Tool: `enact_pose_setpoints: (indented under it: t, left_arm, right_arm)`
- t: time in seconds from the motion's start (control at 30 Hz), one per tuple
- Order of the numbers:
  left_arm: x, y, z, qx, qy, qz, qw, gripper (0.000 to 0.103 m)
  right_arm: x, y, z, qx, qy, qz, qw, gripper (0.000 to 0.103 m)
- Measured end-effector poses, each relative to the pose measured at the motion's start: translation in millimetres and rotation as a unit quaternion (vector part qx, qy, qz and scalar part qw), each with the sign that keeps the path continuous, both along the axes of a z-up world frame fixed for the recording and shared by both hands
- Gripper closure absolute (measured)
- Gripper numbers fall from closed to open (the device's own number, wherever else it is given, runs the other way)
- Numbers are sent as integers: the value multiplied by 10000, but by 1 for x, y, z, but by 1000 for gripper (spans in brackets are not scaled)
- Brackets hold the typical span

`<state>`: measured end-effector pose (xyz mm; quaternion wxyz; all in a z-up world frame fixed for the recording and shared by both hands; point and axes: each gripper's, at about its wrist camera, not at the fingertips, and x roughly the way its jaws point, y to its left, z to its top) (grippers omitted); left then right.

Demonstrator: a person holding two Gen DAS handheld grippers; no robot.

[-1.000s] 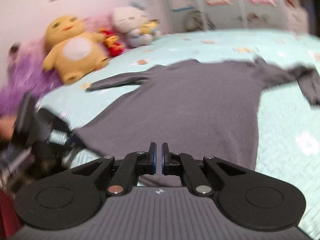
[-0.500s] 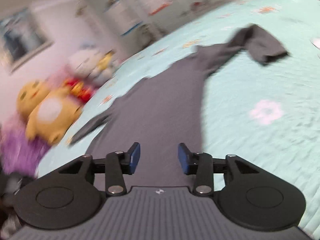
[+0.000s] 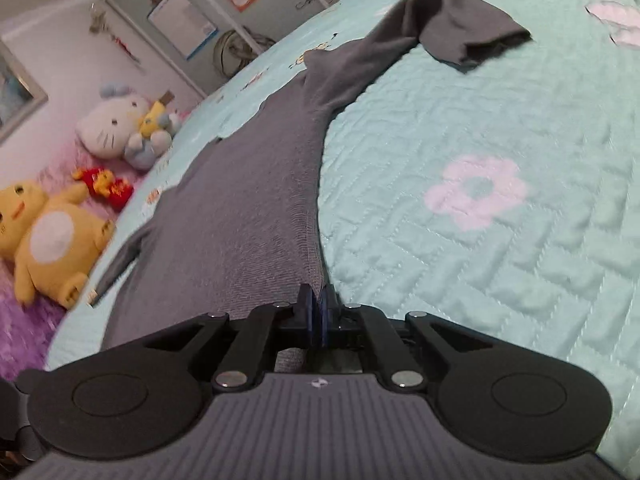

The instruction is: Fold clothes

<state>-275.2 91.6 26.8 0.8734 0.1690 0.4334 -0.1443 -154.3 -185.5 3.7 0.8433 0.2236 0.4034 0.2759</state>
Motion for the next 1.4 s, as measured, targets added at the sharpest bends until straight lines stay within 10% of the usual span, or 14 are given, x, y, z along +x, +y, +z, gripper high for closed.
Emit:
enact_pose_setpoints:
  t: [0.3, 0.5, 0.7, 0.8, 1.03, 1.17, 1.4]
  left_arm:
    - [-1, 9, 0, -311, 41, 151, 9994, 91]
    - [-2, 11, 1, -408, 64, 221, 9989, 89]
    - [-1, 6, 1, -205, 70, 143, 9997, 89]
    - [0, 6, 2, -235, 101, 212, 9994, 88]
    - [5, -5, 25, -153, 23, 267, 9995, 73]
    - [10, -16, 24, -282, 61, 141, 9995, 64]
    - [16, -11, 7, -821, 256, 320, 9958, 57]
  right_arm:
    - [-41, -15, 35, -29, -450, 304, 9985, 87]
    - [-78, 3, 26, -1636, -1096, 1309, 9717, 92]
    - [-90, 4, 58, -1430, -1680, 1116, 9690, 89]
    - [-75, 12, 32, -1530, -818, 1579, 9721, 90]
    - [-63, -8, 61, -991, -980, 1137, 9837, 86]
    - [-26, -17, 62, -549, -910, 322, 9938, 39]
    - [49, 10, 6, 171, 21, -6, 9999, 39]
